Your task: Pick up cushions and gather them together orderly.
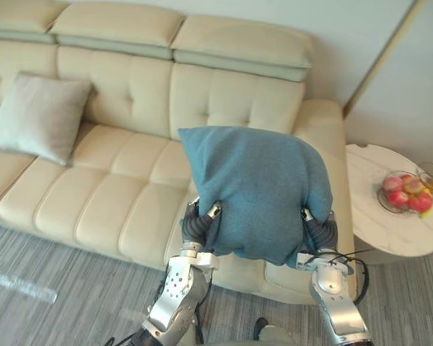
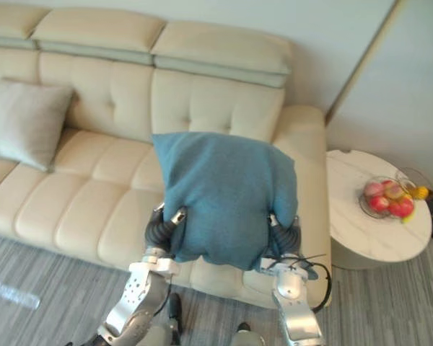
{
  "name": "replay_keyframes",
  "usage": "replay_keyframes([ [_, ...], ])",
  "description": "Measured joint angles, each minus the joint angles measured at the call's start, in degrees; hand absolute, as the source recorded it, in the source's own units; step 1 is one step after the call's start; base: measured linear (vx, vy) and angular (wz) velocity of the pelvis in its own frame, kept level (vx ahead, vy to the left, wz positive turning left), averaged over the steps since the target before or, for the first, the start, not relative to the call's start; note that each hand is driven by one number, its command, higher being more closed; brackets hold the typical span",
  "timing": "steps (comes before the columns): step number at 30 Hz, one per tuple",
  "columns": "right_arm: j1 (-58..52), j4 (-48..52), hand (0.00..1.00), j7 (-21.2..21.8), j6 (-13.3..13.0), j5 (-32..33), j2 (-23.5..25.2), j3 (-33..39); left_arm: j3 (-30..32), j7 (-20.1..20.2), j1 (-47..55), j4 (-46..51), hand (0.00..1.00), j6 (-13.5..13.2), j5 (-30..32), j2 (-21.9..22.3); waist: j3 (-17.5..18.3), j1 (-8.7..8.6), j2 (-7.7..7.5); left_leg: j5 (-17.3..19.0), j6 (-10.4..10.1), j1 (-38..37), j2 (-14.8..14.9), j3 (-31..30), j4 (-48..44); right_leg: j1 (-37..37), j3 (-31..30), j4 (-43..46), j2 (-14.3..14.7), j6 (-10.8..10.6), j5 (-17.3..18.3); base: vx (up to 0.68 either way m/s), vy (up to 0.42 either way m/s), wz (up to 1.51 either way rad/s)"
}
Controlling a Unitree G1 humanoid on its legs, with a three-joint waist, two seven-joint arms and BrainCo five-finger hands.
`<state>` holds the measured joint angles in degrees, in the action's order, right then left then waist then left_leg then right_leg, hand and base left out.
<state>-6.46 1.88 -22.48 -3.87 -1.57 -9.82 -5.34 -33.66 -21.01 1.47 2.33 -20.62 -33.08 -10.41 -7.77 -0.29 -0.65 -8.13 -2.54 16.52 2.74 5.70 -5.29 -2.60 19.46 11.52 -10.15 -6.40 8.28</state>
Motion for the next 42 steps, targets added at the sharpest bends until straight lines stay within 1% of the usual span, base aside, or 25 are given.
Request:
replay_keyframes([
  [2,1.9,-1.8,1.0,0.0,0.0,0.0,-0.3,0.0,0.0,0.0,-0.1,-0.5,1.0,0.0,-0.9,0.1,-0.1,0.44,0.6,6.6,1.4,1.8,2.5,6.3,-1.7,0.4,2.4,-0.7,-0.2,0.7,-1.1,-0.19,0.061,0.54],
  [3,2.7,-1.9,1.0,-0.3,-0.1,-0.1,-0.5,0.0,0.0,0.2,0.1,-1.4,1.0,-0.3,-1.4,0.1,-0.5,0.84,-0.62,11.4,5.5,4.3,5.9,14.5,-11.0,0.4,4.1,-2.1,-2.6,0.7,-2.2,-0.12,0.116,0.44],
  [4,2.8,-1.9,1.0,-0.3,-0.1,-0.1,-0.4,0.0,-0.1,0.4,0.1,-2.0,1.0,-0.3,-1.8,0.0,-0.4,0.95,-0.48,12.3,6.7,4.9,7.2,16.1,-15.8,0.4,4.2,-2.1,-3.4,0.4,-2.5,-0.12,0.199,0.35],
  [6,3.0,-1.7,1.0,-0.4,-0.1,-0.2,-0.5,0.0,-0.1,1.1,0.7,-3.1,1.0,-0.2,-3.5,0.1,-0.1,0.55,-0.08,15.0,4.6,4.3,11.0,17.7,-25.1,1.1,4.3,-3.1,-4.9,-1.0,-3.6,-0.05,0.209,0.13],
  [8,3.0,-1.7,1.0,-0.7,-0.1,-0.3,-1.2,0.1,-0.3,1.9,1.6,-3.4,1.0,-0.1,-4.8,1.1,1.5,-0.35,2.44,18.9,-1.1,1.5,14.5,16.8,-24.4,1.6,4.4,-6.1,-5.4,-3.4,-6.1,0.01,0.339,0.2],
  [9,3.0,-1.9,1.0,-1.1,-0.1,-0.2,-0.9,0.3,-0.6,2.7,0.7,-4.6,1.0,-0.1,-5.3,0.8,1.6,-0.72,1.6,20.0,-2.1,1.6,11.4,17.1,-23.0,1.6,4.3,-7.6,-7.7,-4.6,-7.5,0.04,0.386,0.35],
  [11,3.0,-1.9,1.0,-1.1,-0.1,-0.4,-0.1,0.6,-0.6,2.9,0.7,-5.5,1.0,0.1,-6.4,0.2,2.0,-1.62,-0.29,22.1,0.6,4.8,7.9,16.2,-25.5,0.7,3.6,-8.2,-10.1,-4.2,-8.6,0.03,0.4,0.48],
  [13,3.1,-2.0,1.0,-0.9,-0.1,-0.7,0.6,0.6,-0.6,2.9,0.8,-7.1,1.0,0.3,-7.7,0.1,1.9,-0.92,-0.45,24.6,2.2,6.1,6.9,15.9,-28.4,-1.5,2.7,-3.0,-12.3,-5.1,-9.3,0.06,0.352,0.24],
  [14,3.2,-2.3,1.0,-0.5,-0.1,-0.7,1.2,0.5,-0.6,2.9,0.9,-8.2,1.0,0.7,-7.9,-0.3,1.8,-0.15,-0.38,25.3,3.1,5.4,6.1,16.1,-28.3,-4.5,1.0,3.1,-13.7,-2.7,-9.9,0.09,0.358,0.04],
  [15,3.3,-2.8,1.0,-0.4,-0.1,-0.7,1.3,0.5,-0.6,2.9,1.0,-8.4,1.0,1.0,-7.9,-0.4,1.8,-0.03,-0.36,25.4,3.2,4.9,5.7,16.0,-27.8,-5.8,0.2,5.9,-14.0,-0.5,-10.0,0.11,0.342,0.0],
  [16,3.8,-5.3,1.0,0.1,-0.1,-0.7,1.5,0.2,-0.8,2.9,1.8,-8.7,1.0,1.4,-7.9,-1.4,1.5,-0.38,-0.2,25.3,3.5,2.0,5.1,15.8,-24.7,-10.6,-6.7,16.2,-12.6,2.8,-6.1,0.14,0.265,0.2],
  [18,3.7,-7.5,1.0,0.3,-0.1,-0.7,1.3,-0.4,-1.4,2.9,1.9,-9.0,1.0,1.8,-7.9,-2.4,1.2,-1.27,-0.3,23.2,3.6,-3.1,3.7,15.4,-18.9,-12.7,-11.0,23.3,-7.5,1.0,-0.8,0.17,0.176,0.26],
  [20,4.0,-7.7,1.0,0.4,-0.3,-0.6,0.6,-0.5,-1.6,3.5,1.8,-9.0,1.0,2.0,-7.7,-2.4,1.4,-2.48,-0.52,20.2,3.8,-8.9,0.9,15.7,-10.3,-14.4,-7.6,20.9,-2.9,2.3,2.2,0.18,0.101,0.13],
  [23,4.7,-7.7,1.0,0.4,-1.2,-0.5,-0.9,-0.5,-1.9,4.1,0.7,-9.0,1.0,1.7,-7.5,-2.4,1.4,-3.37,-0.58,19.0,3.7,-10.9,-1.1,15.8,-5.7,-17.0,-3.7,11.8,1.2,5.2,0.9,0.24,0.012,0.07],
  [24,4.9,-7.8,1.0,0.5,-1.2,-0.5,-1.7,-0.5,-1.9,4.1,0.0,-9.0,1.0,2.1,-7.5,-2.4,1.4,-3.6,-0.5,19.0,3.5,-11.5,-1.4,15.4,-5.0,-17.7,-3.8,6.9,2.9,6.4,-1.4,0.29,-0.078,0.23],
  [25,4.8,-7.9,1.0,0.5,-1.2,-0.5,-1.8,-0.5,-2.1,4.2,-0.1,-9.0,1.0,2.4,-7.5,-2.4,1.7,-4.27,-1.07,19.2,3.1,-12.0,-2.2,14.6,-5.0,-17.1,-4.3,1.7,3.4,7.6,-8.2,0.3,-0.098,0.32],
  [26,4.8,-7.9,1.0,0.5,-1.2,-0.5,-2.0,-0.4,-2.2,4.3,-0.2,-9.3,1.0,2.4,-7.5,-2.1,1.7,-4.64,-1.13,19.6,2.5,-12.3,-2.3,14.0,-5.1,-17.0,-4.4,1.4,3.3,8.2,-9.3,0.31,-0.122,0.25],
  [27,4.9,-8.0,1.0,0.5,-1.2,-0.5,-2.6,-0.1,-2.4,4.5,-0.4,-9.4,1.0,2.5,-7.5,-1.7,1.7,-4.59,0.18,19.4,1.6,-12.7,-1.0,13.7,-5.0,-16.0,-3.8,1.2,4.3,8.5,-8.8,0.24,-0.107,0.07],
  [29,3.8,-7.6,1.0,0.5,-1.1,-0.5,-2.6,1.0,-3.0,4.8,-1.2,-9.7,1.0,2.8,-7.4,-1.7,1.5,-4.91,0.44,20.5,-0.5,-11.6,0.9,11.9,-10.6,-12.9,-2.0,-0.2,5.1,8.7,-7.2,0.33,-0.145,0.32],
  [32,-2.7,0.2,1.0,0.4,-0.9,0.0,-2.6,2.4,-4.5,5.4,-0.2,-9.7,1.0,3.5,-7.4,-1.5,1.2,-3.92,0.52,19.9,-1.0,-5.8,7.3,11.8,-35.7,-4.4,-1.5,-1.8,6.4,9.5,-5.5,0.27,-0.079,0.26],
  [34,-4.8,6.2,1.0,0.4,-1.2,-0.1,-2.5,2.6,-4.5,5.9,1.1,-9.5,1.0,3.3,-7.4,-1.2,1.3,-2.81,0.15,21.4,-0.4,-3.2,10.3,12.6,-42.0,-2.0,-3.5,-1.8,6.3,9.1,-3.4,0.22,0.034,-0.47],
  [36,-4.4,8.4,1.0,0.4,-2.5,-0.2,-2.4,3.1,-4.6,6.3,1.4,-8.5,1.0,3.1,-7.4,-0.7,1.4,-2.3,0.44,22.9,0.3,-1.4,11.6,12.0,-38.3,-2.0,-6.1,-1.9,6.0,8.6,-3.0,0.18,0.114,-0.64],
  [39,-2.4,7.8,1.0,0.4,-2.9,-0.2,-1.5,3.3,-4.6,6.5,1.5,-8.6,1.0,2.4,-7.4,-0.1,1.5,-2.14,0.57,22.0,-0.4,-2.0,7.0,0.9,-19.0,-2.1,-12.8,-3.0,5.1,6.0,-3.0,0.11,0.254,-0.84],
  [41,0.4,3.5,1.0,0.4,-2.9,-0.3,-1.2,3.2,-4.6,6.5,1.7,-9.1,1.0,2.3,-7.3,-0.4,1.9,-1.44,1.93,15.0,-4.5,-4.7,4.2,-7.5,-9.6,-2.7,-18.6,-4.3,6.2,2.8,-4.3,0.15,0.408,-1.19],
  [42,0.5,1.7,1.0,0.4,-2.9,-0.3,-0.5,3.0,-4.6,6.5,1.6,-9.6,1.0,2.4,-7.3,-1.0,2.2,-1.78,1.05,15.4,-3.7,-4.8,2.7,-6.6,-9.7,-2.3,-21.2,-5.6,5.4,2.2,-4.8,0.15,0.336,-0.75],
])
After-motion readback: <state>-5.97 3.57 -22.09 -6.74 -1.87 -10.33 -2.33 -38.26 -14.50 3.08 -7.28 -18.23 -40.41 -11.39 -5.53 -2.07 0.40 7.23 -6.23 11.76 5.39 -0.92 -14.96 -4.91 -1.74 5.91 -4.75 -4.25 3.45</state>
